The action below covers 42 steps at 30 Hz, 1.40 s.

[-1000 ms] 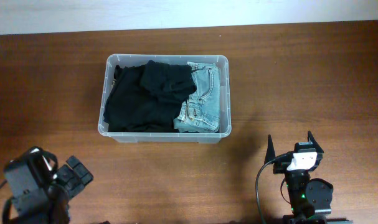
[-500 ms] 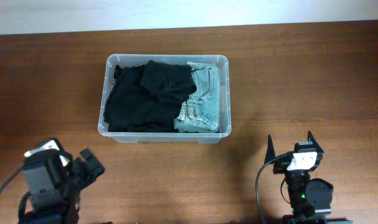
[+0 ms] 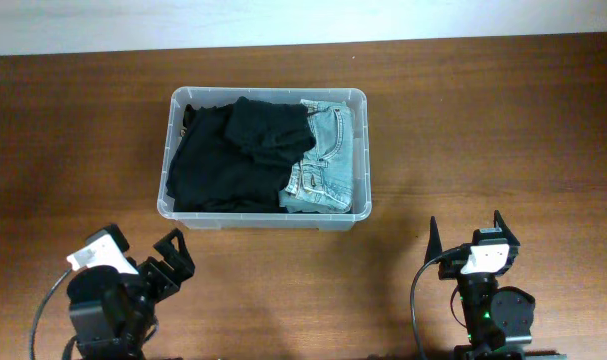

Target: Pack container

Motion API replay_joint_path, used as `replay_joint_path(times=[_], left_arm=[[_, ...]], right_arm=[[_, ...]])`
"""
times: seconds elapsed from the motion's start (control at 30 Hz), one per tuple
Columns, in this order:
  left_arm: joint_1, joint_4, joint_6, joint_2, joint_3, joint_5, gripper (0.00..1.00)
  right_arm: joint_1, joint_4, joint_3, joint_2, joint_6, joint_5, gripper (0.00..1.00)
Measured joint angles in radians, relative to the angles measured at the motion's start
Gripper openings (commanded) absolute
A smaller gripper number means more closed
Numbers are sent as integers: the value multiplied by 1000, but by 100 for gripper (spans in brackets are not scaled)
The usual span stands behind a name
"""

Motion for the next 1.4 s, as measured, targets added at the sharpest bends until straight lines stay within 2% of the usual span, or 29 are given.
replay_joint_path(times=[0.2,0.5,0.73,1.07,1.4], left_arm=[[-2,1,4,-8,-3,-13,99],[-54,117,173,-86,-4,-13,99],[-54,346,276,-169,-84,60,99],[-54,599,323,-262,-304,161,100],[-54,727,391,-363,-402,174,99]], right_arm=[[0,0,0,0,0,0,98],[0,0,0,0,1,0,98],[0,0,0,0,1,0,98],[0,0,0,0,0,0,98],[0,0,0,0,1,0,98]])
